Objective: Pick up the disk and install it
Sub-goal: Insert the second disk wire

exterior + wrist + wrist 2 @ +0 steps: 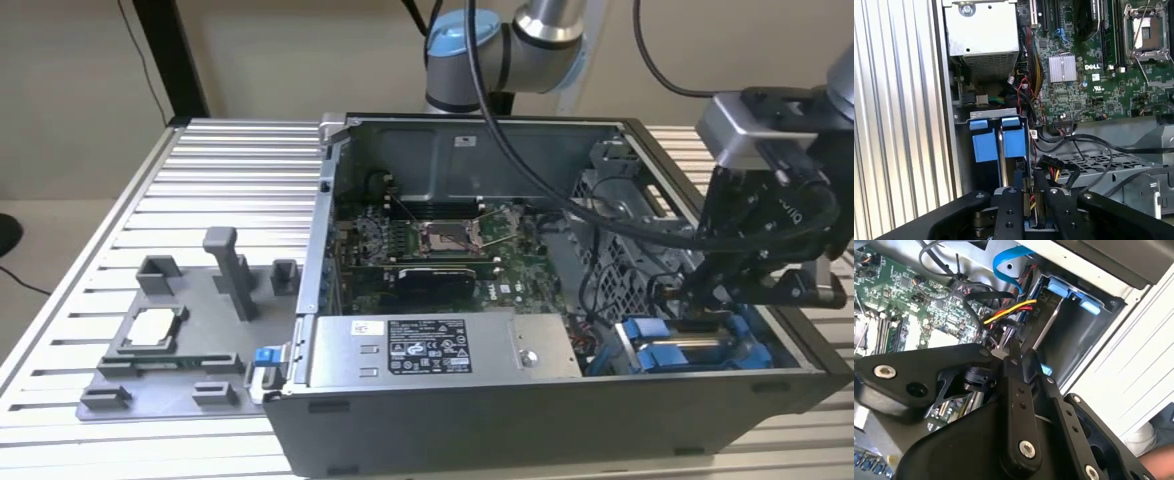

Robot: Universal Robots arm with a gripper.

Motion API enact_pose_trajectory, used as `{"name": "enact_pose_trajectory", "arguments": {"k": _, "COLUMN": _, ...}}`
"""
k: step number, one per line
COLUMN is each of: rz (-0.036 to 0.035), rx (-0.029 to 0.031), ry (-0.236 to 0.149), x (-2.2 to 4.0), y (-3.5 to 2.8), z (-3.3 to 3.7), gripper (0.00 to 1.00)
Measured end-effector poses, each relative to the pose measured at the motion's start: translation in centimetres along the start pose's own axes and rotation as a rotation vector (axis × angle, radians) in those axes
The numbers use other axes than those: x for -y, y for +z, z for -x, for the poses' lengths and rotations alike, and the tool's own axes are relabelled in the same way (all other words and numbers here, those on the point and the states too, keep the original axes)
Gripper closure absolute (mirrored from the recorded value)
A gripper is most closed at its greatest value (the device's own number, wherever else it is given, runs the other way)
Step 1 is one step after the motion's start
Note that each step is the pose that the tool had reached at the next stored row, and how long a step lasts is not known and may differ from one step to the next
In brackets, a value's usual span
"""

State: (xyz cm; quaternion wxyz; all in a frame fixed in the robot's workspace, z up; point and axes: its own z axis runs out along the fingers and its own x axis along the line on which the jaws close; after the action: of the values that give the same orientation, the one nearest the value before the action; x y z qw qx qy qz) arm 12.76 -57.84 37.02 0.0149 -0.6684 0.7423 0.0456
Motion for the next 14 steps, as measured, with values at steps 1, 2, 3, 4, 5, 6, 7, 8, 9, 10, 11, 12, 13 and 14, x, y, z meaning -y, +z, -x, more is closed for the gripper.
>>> {"name": "enact_pose_trajectory", "arguments": {"k": 1, "rz": 0.0002, "rx": -0.0001, "ry": 0.0, "x": -0.03, "y": -0.4, "z": 0.03, "gripper": 0.0}}
{"name": "enact_pose_trajectory", "arguments": {"k": 2, "rz": 0.0005, "rx": -0.0004, "ry": 0.0, "x": -0.04, "y": -0.66, "z": 0.05, "gripper": 0.0}}
{"name": "enact_pose_trajectory", "arguments": {"k": 3, "rz": 0.0007, "rx": -0.0004, "ry": 0.0, "x": -0.05, "y": -0.71, "z": 0.05, "gripper": 0.0}}
{"name": "enact_pose_trajectory", "arguments": {"k": 4, "rz": 0.0007, "rx": -0.0003, "ry": 0.0, "x": -0.05, "y": -0.7, "z": 0.05, "gripper": 0.0}}
{"name": "enact_pose_trajectory", "arguments": {"k": 5, "rz": 0.0008, "rx": -0.0003, "ry": 0.0, "x": -0.05, "y": -0.7, "z": 0.05, "gripper": 0.0}}
{"name": "enact_pose_trajectory", "arguments": {"k": 6, "rz": 0.0008, "rx": -0.0003, "ry": 0.0, "x": -0.05, "y": -0.71, "z": 0.05, "gripper": 1.0}}
{"name": "enact_pose_trajectory", "arguments": {"k": 7, "rz": 0.0008, "rx": -0.0003, "ry": 0.0, "x": -0.05, "y": -0.7, "z": 0.05, "gripper": 1.0}}
{"name": "enact_pose_trajectory", "arguments": {"k": 8, "rz": 0.0008, "rx": -0.0005, "ry": 0.0, "x": -0.05, "y": -0.71, "z": 0.05, "gripper": 1.0}}
{"name": "enact_pose_trajectory", "arguments": {"k": 9, "rz": 0.0008, "rx": -0.0005, "ry": 0.0, "x": -0.05, "y": -0.71, "z": 0.05, "gripper": 1.0}}
{"name": "enact_pose_trajectory", "arguments": {"k": 10, "rz": 0.0008, "rx": -0.0006, "ry": 0.0, "x": -0.05, "y": -0.71, "z": 0.05, "gripper": 1.0}}
{"name": "enact_pose_trajectory", "arguments": {"k": 11, "rz": 0.0008, "rx": -0.0006, "ry": 0.0, "x": -0.05, "y": -0.71, "z": 0.05, "gripper": 1.0}}
{"name": "enact_pose_trajectory", "arguments": {"k": 12, "rz": 0.0007, "rx": -0.0008, "ry": 0.0, "x": -0.05, "y": -0.71, "z": 0.05, "gripper": 1.0}}
{"name": "enact_pose_trajectory", "arguments": {"k": 13, "rz": 0.0007, "rx": -0.0008, "ry": 0.0, "x": -0.05, "y": -0.71, "z": 0.05, "gripper": 1.0}}
{"name": "enact_pose_trajectory", "arguments": {"k": 14, "rz": 0.0007, "rx": -0.0009, "ry": 0.0, "x": -0.05, "y": -0.71, "z": 0.05, "gripper": 1.0}}
